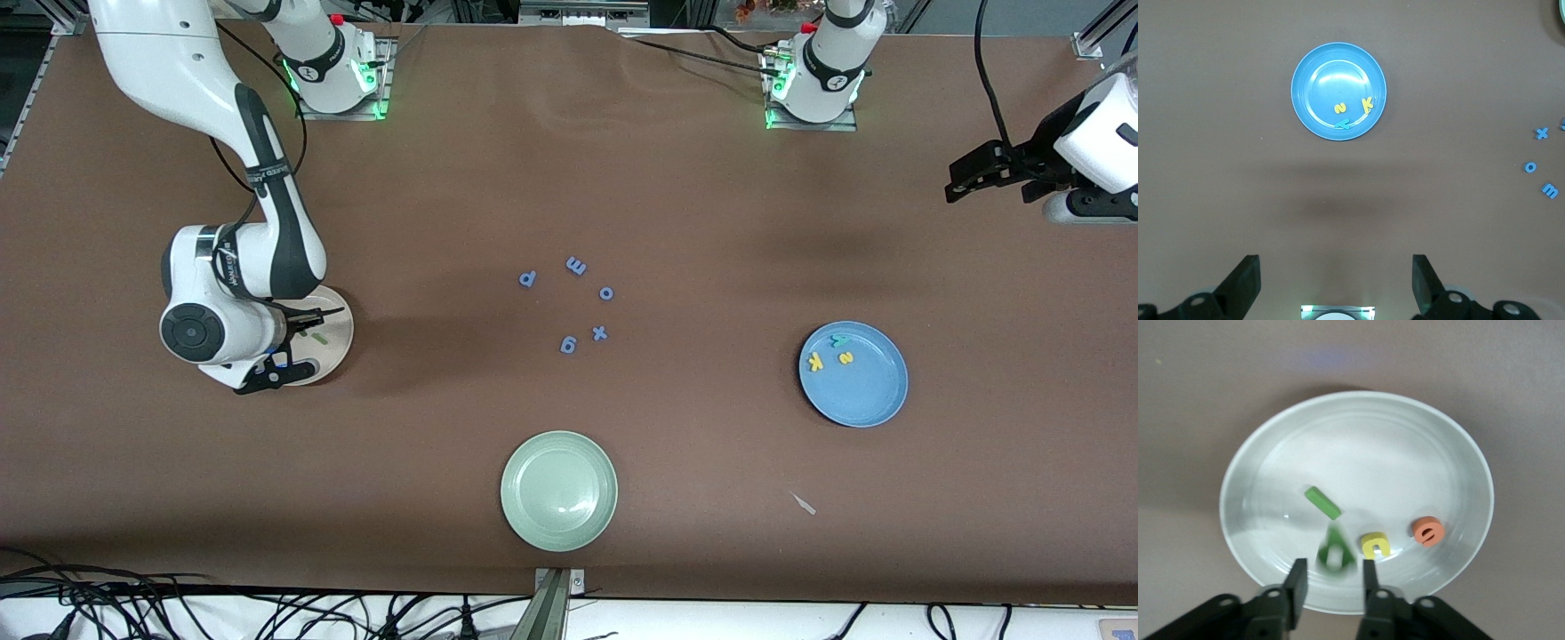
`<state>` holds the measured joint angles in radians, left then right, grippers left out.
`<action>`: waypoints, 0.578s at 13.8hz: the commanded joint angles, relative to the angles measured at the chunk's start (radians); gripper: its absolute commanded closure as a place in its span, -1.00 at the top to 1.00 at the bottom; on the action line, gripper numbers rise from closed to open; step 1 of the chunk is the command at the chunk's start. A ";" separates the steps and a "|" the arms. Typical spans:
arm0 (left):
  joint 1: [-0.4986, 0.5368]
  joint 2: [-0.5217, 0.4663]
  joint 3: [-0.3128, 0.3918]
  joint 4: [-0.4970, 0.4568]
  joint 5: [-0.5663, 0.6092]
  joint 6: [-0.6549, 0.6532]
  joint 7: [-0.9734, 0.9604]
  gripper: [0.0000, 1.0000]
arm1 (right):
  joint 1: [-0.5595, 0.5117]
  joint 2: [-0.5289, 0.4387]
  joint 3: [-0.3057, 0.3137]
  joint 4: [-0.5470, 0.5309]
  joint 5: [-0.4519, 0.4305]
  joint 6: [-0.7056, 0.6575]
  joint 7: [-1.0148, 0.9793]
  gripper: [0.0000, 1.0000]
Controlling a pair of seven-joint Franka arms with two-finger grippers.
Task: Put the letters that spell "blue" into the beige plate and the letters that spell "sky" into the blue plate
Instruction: 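Carry the d to the white plate and release it with the right gripper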
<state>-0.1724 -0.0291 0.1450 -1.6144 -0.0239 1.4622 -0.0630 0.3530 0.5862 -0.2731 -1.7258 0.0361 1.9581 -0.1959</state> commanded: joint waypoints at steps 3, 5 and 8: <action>0.013 0.017 -0.004 0.034 -0.011 -0.026 0.009 1.00 | 0.009 -0.017 0.006 0.070 0.034 -0.045 0.018 1.00; 0.013 0.017 -0.004 0.034 -0.011 -0.026 0.009 1.00 | 0.018 -0.019 0.009 0.116 0.034 -0.096 0.064 1.00; 0.013 0.018 -0.004 0.034 -0.011 -0.026 0.009 1.00 | 0.027 -0.029 0.009 0.178 0.033 -0.183 0.063 1.00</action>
<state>-0.1699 -0.0286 0.1450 -1.6144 -0.0239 1.4621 -0.0630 0.3760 0.5769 -0.2668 -1.5846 0.0587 1.8435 -0.1472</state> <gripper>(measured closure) 0.000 0.000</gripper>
